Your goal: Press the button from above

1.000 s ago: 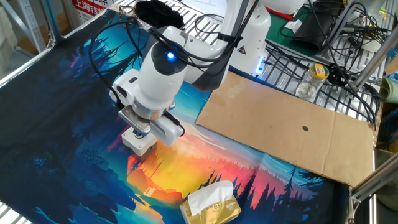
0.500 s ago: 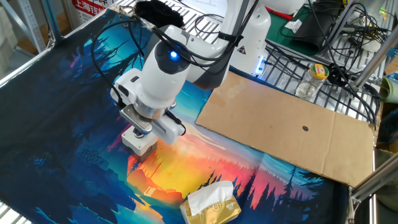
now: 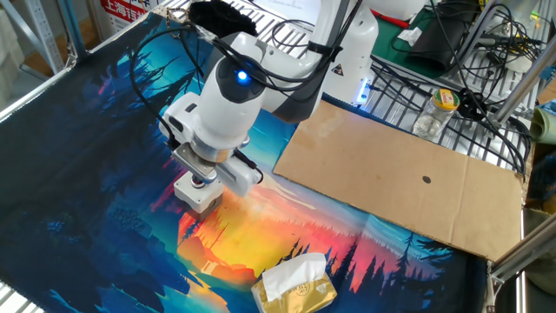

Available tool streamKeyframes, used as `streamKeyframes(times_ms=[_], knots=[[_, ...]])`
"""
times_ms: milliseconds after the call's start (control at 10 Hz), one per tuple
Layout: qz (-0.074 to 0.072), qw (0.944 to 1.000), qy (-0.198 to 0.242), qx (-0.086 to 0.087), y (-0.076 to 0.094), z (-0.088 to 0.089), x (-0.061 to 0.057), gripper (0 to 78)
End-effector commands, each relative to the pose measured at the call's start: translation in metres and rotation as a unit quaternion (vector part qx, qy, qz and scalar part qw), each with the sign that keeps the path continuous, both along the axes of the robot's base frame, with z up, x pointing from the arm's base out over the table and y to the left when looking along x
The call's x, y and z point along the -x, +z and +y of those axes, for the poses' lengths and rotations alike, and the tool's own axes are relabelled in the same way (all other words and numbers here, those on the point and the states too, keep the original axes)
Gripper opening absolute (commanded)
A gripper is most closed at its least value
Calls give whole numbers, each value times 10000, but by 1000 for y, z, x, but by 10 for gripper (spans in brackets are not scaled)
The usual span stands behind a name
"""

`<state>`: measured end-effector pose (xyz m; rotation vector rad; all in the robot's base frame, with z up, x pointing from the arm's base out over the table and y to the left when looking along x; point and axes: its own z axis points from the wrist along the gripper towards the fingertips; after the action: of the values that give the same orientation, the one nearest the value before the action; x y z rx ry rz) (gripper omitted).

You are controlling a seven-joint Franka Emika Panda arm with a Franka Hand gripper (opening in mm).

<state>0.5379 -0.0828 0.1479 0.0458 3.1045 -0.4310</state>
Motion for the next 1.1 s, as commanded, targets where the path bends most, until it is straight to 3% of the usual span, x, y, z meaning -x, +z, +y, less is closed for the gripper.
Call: streamKeyframes(times_ms=[100, 700, 1000, 1100], knots=[[-75, 10000, -27, 2, -12, 0, 0, 0], [-182, 9998, -90, -22, -27, 3, 1, 0], [-89, 9999, -90, -97, -19, 1, 2, 0], [140, 9963, -259, -803, 7, -3, -2, 0]])
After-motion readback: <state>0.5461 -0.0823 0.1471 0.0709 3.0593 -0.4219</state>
